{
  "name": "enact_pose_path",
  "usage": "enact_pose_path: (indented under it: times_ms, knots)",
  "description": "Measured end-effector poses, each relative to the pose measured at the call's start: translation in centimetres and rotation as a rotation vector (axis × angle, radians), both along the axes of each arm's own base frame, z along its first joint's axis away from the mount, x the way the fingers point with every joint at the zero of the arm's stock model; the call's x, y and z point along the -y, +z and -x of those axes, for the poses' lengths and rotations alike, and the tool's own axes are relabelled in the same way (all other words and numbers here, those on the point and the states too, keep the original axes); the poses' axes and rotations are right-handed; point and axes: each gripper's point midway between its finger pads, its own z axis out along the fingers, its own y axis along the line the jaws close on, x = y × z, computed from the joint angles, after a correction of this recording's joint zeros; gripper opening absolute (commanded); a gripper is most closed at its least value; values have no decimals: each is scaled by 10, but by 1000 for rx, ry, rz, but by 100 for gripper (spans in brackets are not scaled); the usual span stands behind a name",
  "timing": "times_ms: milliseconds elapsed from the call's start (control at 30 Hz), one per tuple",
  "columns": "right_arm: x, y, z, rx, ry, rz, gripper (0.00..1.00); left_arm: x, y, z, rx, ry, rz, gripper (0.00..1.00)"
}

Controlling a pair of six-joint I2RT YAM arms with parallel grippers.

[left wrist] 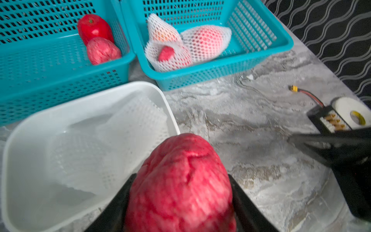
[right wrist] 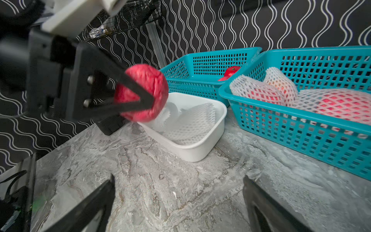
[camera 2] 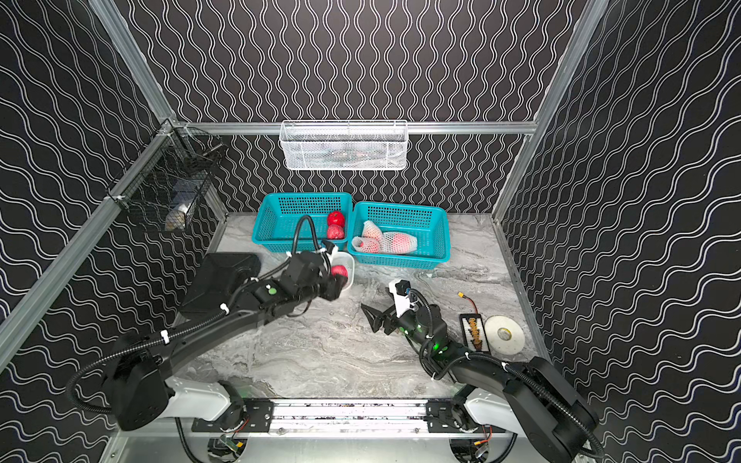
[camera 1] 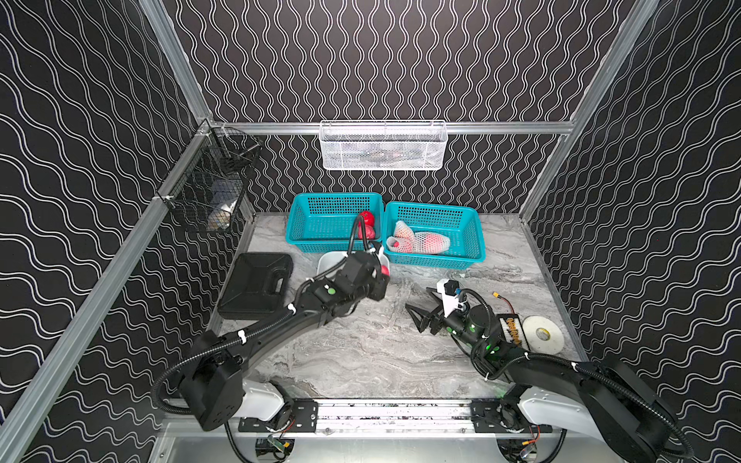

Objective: Remove foam nets from apples
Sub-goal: Place the apple in the basket.

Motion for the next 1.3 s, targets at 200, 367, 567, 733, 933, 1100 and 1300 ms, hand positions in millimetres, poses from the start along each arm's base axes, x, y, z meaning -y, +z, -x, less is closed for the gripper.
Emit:
enact_pose_path:
  times_ms: [200, 367, 567, 733, 933, 1100, 1300]
  knots:
    - [3, 0, -2, -7, -24, -10, 100, -51, 5, -80, 17, 146, 12, 55]
    - [4, 5, -2, 6, -27, -20, 100, -74, 1, -139, 23, 181, 9, 56]
    - [5, 6, -2, 7, -31, -20, 100, -101, -22, -198, 13, 247, 7, 56]
    - [6, 4, -2, 5, -36, -18, 100, -102, -49, -228, -5, 241, -10, 56]
    - [8, 9, 0, 17, -36, -28, 100, -110, -80, -254, -28, 260, -20, 59]
    - [8, 11, 1, 24, -36, -35, 100, -114, -100, -269, -29, 278, -31, 64]
    - [8, 6, 0, 10, -36, -27, 100, -117, -114, -283, -2, 301, -43, 68]
